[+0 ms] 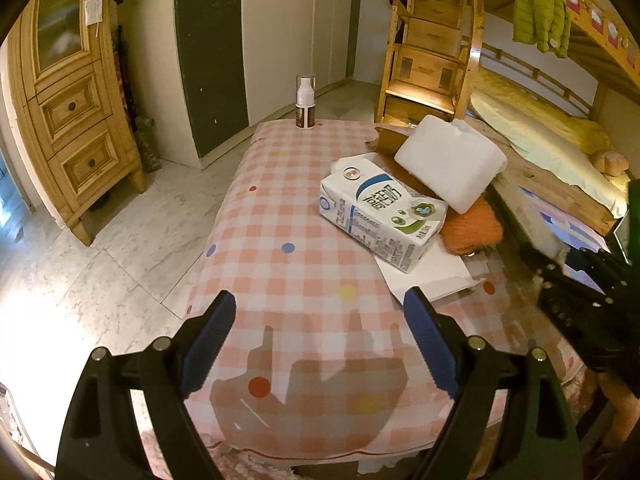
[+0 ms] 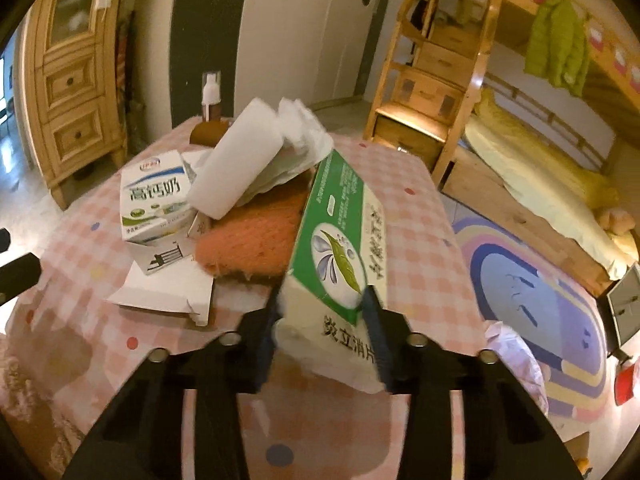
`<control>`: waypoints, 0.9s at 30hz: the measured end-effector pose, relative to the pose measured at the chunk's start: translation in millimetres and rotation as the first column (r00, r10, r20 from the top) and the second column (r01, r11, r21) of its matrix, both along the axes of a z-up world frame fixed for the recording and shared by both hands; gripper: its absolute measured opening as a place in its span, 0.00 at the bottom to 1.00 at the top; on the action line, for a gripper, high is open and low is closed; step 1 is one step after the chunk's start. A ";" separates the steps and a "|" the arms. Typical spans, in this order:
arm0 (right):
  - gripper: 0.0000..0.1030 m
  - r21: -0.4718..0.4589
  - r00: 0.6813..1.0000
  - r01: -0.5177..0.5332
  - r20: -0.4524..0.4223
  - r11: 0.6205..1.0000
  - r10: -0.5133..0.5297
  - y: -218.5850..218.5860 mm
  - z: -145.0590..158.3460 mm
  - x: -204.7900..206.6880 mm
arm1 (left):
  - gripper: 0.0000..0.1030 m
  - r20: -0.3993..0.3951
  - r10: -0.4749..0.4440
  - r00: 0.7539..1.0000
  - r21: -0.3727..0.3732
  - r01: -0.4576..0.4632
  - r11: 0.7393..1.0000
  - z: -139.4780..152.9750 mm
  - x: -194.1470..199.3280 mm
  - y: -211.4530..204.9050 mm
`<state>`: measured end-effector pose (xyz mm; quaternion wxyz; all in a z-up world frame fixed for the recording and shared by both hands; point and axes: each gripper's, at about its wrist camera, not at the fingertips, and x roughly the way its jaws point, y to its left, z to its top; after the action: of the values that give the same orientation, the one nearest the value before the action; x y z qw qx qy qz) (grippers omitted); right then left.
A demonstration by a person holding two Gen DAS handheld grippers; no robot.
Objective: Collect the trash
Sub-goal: 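Grasp the green medicine box with the right gripper while the left gripper approaches the foam block, then grasp the white foam block with the left gripper while the right gripper holds the box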
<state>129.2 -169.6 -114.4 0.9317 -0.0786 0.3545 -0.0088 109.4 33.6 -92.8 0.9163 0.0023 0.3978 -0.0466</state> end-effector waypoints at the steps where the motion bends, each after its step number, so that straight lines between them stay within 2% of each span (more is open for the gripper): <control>1: 0.22 0.012 1.000 0.001 0.011 1.000 -0.001 -4.5 4.3 -5.6 | 0.81 0.002 -0.003 1.000 -0.002 0.003 1.000 1.1 -1.0 -0.7; 3: 0.10 0.045 1.000 0.001 0.022 0.999 -0.002 -12.3 11.3 -12.9 | 0.81 0.005 -0.012 1.000 -0.007 0.012 1.000 3.5 -3.4 -4.7; 6: 0.10 0.169 1.000 0.008 0.009 0.986 -0.010 -34.2 20.2 -23.4 | 0.81 0.017 -0.033 0.999 -0.008 0.033 0.999 7.4 -6.4 -11.3; 11: 0.10 0.266 0.999 -0.004 0.049 0.964 -0.010 -55.1 41.5 -40.6 | 0.81 0.031 -0.079 0.996 -0.004 0.079 0.997 12.9 -6.6 -28.3; 17: 0.10 0.311 0.996 -0.010 0.092 0.950 -0.020 -66.5 58.8 -43.8 | 0.81 0.075 -0.132 0.988 0.010 0.132 0.991 22.2 7.0 -58.3; 21: 0.10 0.323 0.994 -0.008 0.102 0.946 -0.026 -73.8 60.2 -39.5 | 0.81 0.102 -0.166 0.981 0.030 0.164 0.986 25.3 24.6 -82.1; 27: 0.10 0.346 0.995 0.003 0.091 0.938 -0.037 -87.6 56.1 -25.1 | 0.66 0.093 -0.229 0.969 0.067 0.224 0.972 13.7 58.7 -118.1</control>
<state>104.1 -257.2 -58.3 0.9469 0.0900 0.3060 0.0401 168.1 -84.4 -79.1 0.9233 0.0757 0.3497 -0.1396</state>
